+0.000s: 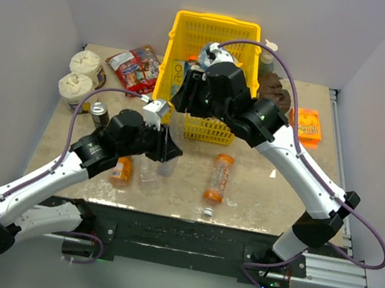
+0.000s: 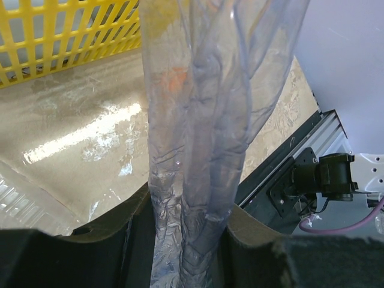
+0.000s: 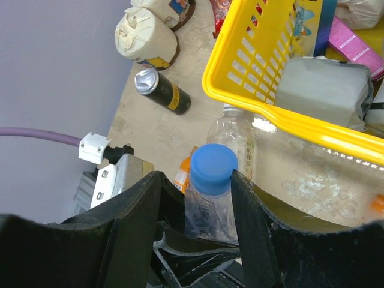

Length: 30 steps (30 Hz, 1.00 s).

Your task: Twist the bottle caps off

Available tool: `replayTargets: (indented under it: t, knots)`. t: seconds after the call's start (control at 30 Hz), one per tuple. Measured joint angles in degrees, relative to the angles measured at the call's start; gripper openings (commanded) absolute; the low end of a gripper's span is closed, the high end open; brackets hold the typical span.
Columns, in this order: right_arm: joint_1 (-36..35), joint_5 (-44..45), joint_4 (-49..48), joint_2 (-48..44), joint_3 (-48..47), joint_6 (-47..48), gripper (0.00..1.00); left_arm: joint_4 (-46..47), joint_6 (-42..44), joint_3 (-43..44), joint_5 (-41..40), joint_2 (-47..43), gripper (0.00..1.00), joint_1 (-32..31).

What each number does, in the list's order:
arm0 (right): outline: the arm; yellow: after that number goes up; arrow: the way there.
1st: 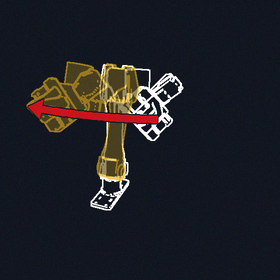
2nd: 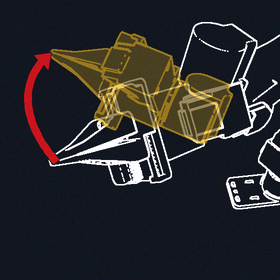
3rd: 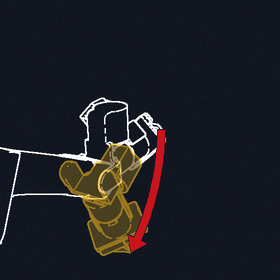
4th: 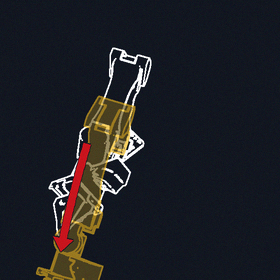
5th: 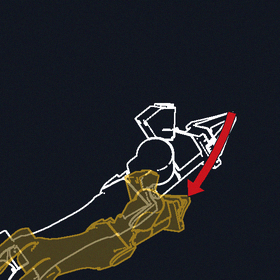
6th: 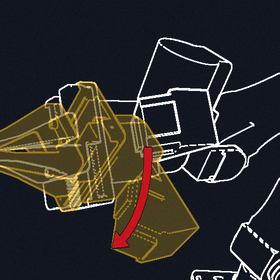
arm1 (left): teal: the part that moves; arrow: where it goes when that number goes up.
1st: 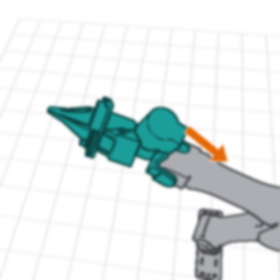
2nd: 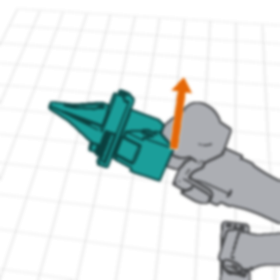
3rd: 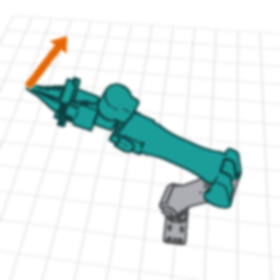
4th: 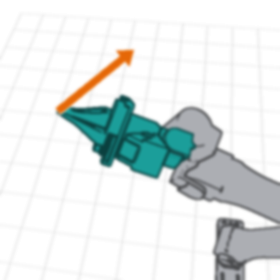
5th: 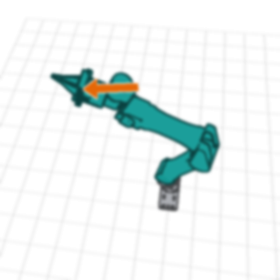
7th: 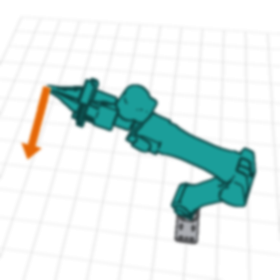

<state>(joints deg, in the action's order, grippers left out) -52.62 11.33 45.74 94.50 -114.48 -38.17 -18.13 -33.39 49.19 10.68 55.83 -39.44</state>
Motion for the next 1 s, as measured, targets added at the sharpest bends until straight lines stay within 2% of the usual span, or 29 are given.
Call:
replayTargets:
  t: [0.63, 0.67, 0.8, 1.0]
  knots:
    - [0.0, 1.6, 1.0, 1.6, 0.0, 0.3, 0.47, 0.7, 0.1, 0.0, 0.9, -1.1, 0.36, -0.1]
    - [0.0, 1.6, 1.0, 1.6, 0.0, 0.3, 0.45, 0.7, 0.1, 0.0, 0.9, -1.1, 0.36, -0.1]
    - [0.0, 1.6, 0.7, 1.6, 0.0, 0.6, 0.24, 0.7, 0.1, 0.0, 1.1, -1.1, 0.36, -0.1]
    - [0.7, -1.1, -3.8, -1.1, 4.0, 1.8, 0.11, 3.1, 0.2, -0.7, 3.6, -1.7, 0.36, 0.2]
